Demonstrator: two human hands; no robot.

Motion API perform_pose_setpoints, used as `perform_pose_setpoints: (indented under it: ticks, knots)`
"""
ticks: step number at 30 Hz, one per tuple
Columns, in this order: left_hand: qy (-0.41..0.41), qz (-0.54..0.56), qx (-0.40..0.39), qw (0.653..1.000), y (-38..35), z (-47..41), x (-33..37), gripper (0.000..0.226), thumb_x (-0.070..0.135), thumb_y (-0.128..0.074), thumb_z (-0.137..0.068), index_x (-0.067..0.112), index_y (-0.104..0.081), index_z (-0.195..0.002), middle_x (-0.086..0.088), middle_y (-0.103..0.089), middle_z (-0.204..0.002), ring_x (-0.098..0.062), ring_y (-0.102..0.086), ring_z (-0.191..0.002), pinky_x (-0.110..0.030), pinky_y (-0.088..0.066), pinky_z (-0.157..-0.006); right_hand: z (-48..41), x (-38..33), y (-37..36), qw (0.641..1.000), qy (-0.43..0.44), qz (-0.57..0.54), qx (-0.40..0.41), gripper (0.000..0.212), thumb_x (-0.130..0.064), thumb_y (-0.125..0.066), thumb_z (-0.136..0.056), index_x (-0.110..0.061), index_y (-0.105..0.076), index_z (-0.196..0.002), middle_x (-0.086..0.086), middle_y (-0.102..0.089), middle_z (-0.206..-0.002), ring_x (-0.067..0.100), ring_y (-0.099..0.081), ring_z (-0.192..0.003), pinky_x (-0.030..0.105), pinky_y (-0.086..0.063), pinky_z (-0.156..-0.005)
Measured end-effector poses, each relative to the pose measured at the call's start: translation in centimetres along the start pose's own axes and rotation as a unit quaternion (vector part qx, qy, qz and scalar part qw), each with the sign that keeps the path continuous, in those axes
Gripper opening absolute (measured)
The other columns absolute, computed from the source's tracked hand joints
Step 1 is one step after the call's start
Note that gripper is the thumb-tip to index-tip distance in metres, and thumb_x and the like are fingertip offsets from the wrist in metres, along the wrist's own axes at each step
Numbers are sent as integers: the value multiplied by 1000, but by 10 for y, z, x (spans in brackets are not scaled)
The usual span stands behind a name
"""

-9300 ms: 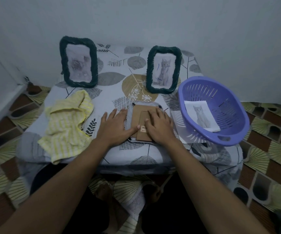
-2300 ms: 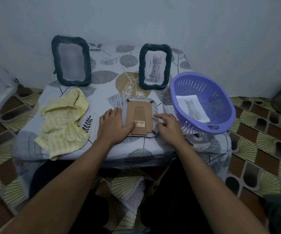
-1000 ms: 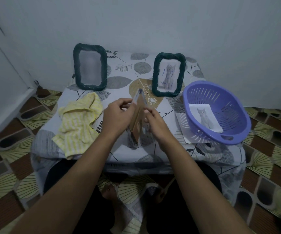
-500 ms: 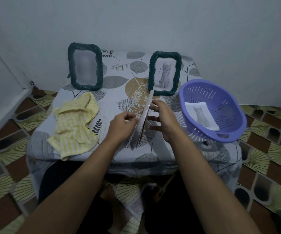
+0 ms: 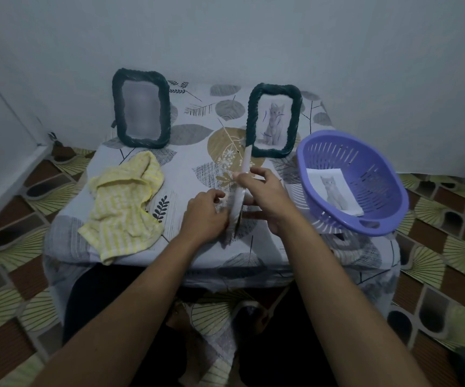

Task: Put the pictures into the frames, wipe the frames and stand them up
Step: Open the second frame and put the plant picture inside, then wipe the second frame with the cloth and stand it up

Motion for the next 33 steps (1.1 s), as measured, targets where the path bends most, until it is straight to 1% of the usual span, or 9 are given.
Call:
perform_pose_setpoints:
  ticks: [4, 7, 13, 18, 21, 24, 28, 30, 33]
  knots:
    - [7, 6, 17, 1000, -3, -3, -8, 39, 22, -52, -95, 12, -58, -132, -9, -63, -127, -29, -56, -117, -40, -45, -99, -9, 3, 4, 999, 0, -42, 31, 20, -22, -52, -91, -16, -53, -110, 10, -63, -99, 29, -62, -87, 38, -53, -71]
    - [28, 52, 29, 998, -1, -4, -9, 35, 21, -49, -100, 12, -57, -132, -5, -63, -122, -23, -57, -112, -26, -39, -91, -13, 12, 8, 989, -28, -142, 43, 42, -18, -48, -78, 7, -52, -112, 36, -61, -110, 49, -63, -102, 59, -55, -87]
    - [31, 103, 70, 992, 13, -6, -22, 29, 17, -54, -97, 15, -62, -126, 3, -61, -111, -13, -57, -99, -20, -36, -84, -19, 32, 6, 962, -81, -258, 49, 46, -14, -40, -90, 4, -55, -130, 30, -66, -118, 44, -65, -107, 61, -53, -92]
    - [-10, 9, 95, 995, 39, -6, -40, 25, 15, -61, -90, 14, -68, -114, 3, -68, -98, -15, -63, -90, -20, -40, -80, -19, 42, -16, 965, -60, -250, 56, 39, -11, -51, -94, 4, -53, -129, 28, -67, -116, 41, -69, -99, 56, -57, -86]
    - [-43, -114, 156, 980, 61, -10, -61, 34, 26, -56, -85, 15, -71, -113, -8, -69, -112, -29, -60, -102, -37, -46, -87, -23, 49, -27, 972, -36, -224, 57, 28, -5, -50, -100, -5, -55, -128, 18, -72, -108, 25, -73, -79, 38, -62, -68]
    - [-1, -250, 222, 942, 77, -14, -81, 43, 29, -61, -84, 16, -63, -125, -13, -54, -137, -38, -41, -127, -50, -33, -100, -25, 53, -36, 972, -33, -225, 56, 32, -8, -49, -101, -7, -52, -133, 18, -71, -115, 25, -73, -85, 39, -62, -70]
    - [107, -291, 117, 944, 80, -21, -109, 75, 44, -44, -95, 10, -18, -156, -15, -12, -165, -38, -2, -152, -57, -2, -119, -26, 55, -47, 970, -33, -234, 51, 28, -9, -50, -102, -9, -55, -129, 19, -70, -118, 31, -71, -93, 46, -61, -77]
    - [113, -293, 91, 945, 76, -22, -119, 72, 47, -35, -100, 8, -13, -157, -13, -8, -166, -37, 0, -152, -56, 1, -120, -27, 54, -52, 968, -24, -247, 47, 26, -9, -50, -102, -12, -56, -126, 19, -70, -118, 34, -70, -98, 53, -58, -85]
    - [65, -282, 134, 948, 74, -23, -125, 58, 34, -39, -102, 6, -32, -152, -14, -28, -161, -38, -17, -150, -54, -13, -120, -27, 52, -56, 961, -15, -275, 39, 21, -9, -48, -103, -23, -57, -116, 17, -69, -121, 38, -67, -109, 60, -52, -93]
Point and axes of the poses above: each hand's wrist, its own z-axis away from the middle knuckle, its own y-axis out of the back of the hand, x = y × z, the point moved 1 cm from there along -z, towards the middle knuckle
